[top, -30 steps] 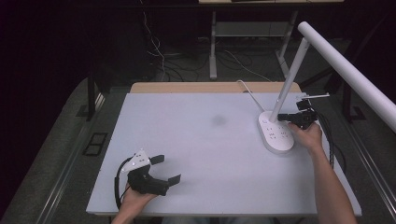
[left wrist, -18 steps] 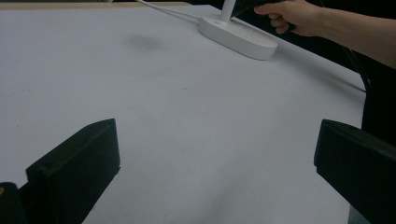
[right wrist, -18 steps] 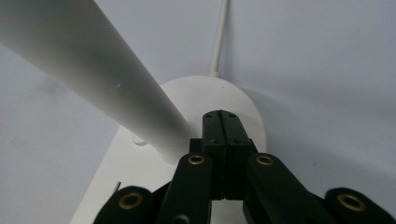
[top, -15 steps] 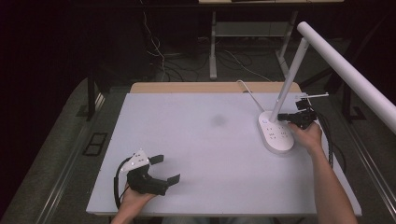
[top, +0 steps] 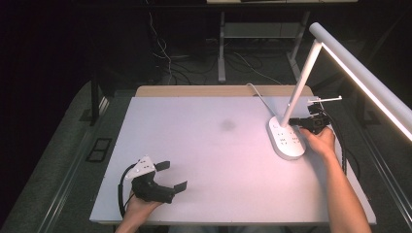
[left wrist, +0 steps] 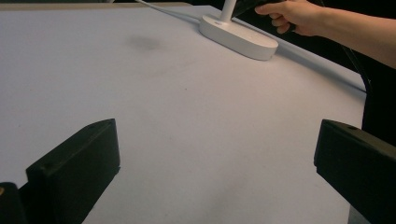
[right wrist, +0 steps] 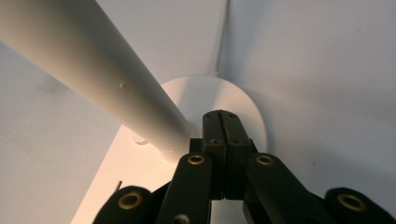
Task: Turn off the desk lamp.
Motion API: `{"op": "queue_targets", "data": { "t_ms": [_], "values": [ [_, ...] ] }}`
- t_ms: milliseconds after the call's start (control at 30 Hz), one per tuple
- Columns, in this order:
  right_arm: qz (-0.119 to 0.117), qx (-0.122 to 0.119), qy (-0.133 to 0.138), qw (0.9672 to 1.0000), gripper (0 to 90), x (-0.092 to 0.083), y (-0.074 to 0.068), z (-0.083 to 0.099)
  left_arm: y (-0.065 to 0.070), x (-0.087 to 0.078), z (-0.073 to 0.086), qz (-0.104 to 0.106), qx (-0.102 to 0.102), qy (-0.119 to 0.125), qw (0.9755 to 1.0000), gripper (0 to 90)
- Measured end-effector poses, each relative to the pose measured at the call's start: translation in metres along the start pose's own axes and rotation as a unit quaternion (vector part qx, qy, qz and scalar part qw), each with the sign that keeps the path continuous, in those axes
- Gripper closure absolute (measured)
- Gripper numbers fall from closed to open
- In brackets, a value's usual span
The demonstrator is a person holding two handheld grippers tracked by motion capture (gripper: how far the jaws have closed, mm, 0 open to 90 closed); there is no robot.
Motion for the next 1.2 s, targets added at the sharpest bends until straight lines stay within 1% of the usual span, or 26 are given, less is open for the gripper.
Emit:
{"op": "queue_targets", "data": {
  "t_ms": [167,233,400,500,600,667,700,733,867,967,1000,1100,1133,1167,1200],
  "values": [
    [-0.009,0.007,0.009,0.9999,90.0,0.0007,0.0013,0.0014,0.0004,0.0007,0.0000,0.001,0.001,-0.001,1.0000,0.0],
    [-0.015,0.015,0.015,0.9996,90.0,0.0011,0.0020,0.0025,0.0004,0.0013,-0.0001,0.001,0.000,-0.002,1.0000,0.0],
    [-0.013,0.017,0.019,0.9996,90.0,0.0017,0.0012,0.0034,0.0014,0.0021,0.0001,0.002,0.005,-0.005,1.0000,0.0],
    [-0.013,0.022,0.019,0.9995,90.0,0.0021,0.0004,0.0041,0.0008,0.0022,0.0001,0.002,0.003,-0.005,1.0000,0.0],
    [-0.010,0.020,0.025,0.9995,90.0,0.0025,0.0004,0.0040,0.0009,0.0020,0.0003,0.002,0.004,-0.006,1.0000,0.0],
    [-0.009,0.020,0.023,0.9995,90.0,0.0022,0.0002,0.0042,0.0010,0.0017,0.0004,0.001,0.004,-0.006,1.0000,0.0],
    [-0.002,0.018,0.024,0.9996,90.0,0.0017,0.0000,0.0043,0.0009,0.0015,0.0004,0.001,0.004,-0.005,1.0000,0.0],
    [-0.002,0.018,0.024,0.9996,90.0,0.0017,0.0000,0.0043,0.0009,0.0015,0.0003,0.001,0.002,-0.004,1.0000,0.0],
    [-0.017,0.031,0.040,0.9986,90.0,0.0026,0.0002,0.0067,-0.0006,0.0011,0.0000,-0.002,0.000,-0.002,1.0000,0.0],
    [-0.020,0.032,0.042,0.9984,90.0,0.0014,0.0005,0.0073,-0.0007,0.0011,0.0000,-0.002,-0.001,-0.002,1.0000,0.0],
    [-0.015,0.029,0.041,0.9986,90.0,0.0003,0.0009,0.0067,-0.0007,0.0011,0.0000,-0.002,-0.001,-0.002,1.0000,0.0],
    [0.007,0.017,0.027,0.9995,90.0,-0.0025,-0.0002,0.0075,-0.0005,0.0012,0.0000,-0.002,0.000,-0.002,1.0000,0.0],
    [0.009,0.016,0.029,0.9994,90.0,-0.0035,0.0004,0.0076,-0.0006,0.0012,-0.0001,-0.002,0.000,-0.002,1.0000,0.0],
    [0.005,0.025,0.034,0.9991,90.0,-0.0072,0.0008,0.0078,-0.0007,0.0011,-0.0001,-0.002,-0.001,-0.002,1.0000,0.0],
    [0.005,0.025,0.034,0.9991,90.0,-0.0072,0.0008,0.0078,-0.0008,0.0011,-0.0001,-0.003,-0.001,-0.002,1.0000,0.0]
  ]
}}
Point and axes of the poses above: each handheld gripper's, and its own axes: x roughly forward along the jaws, z roughly out of its underside, y roughly to its right, the point moved 6 cm from there along x, roughly forward along the jaws, and after that the axes turned 15 degrees about -y, right-handed, at the moved point
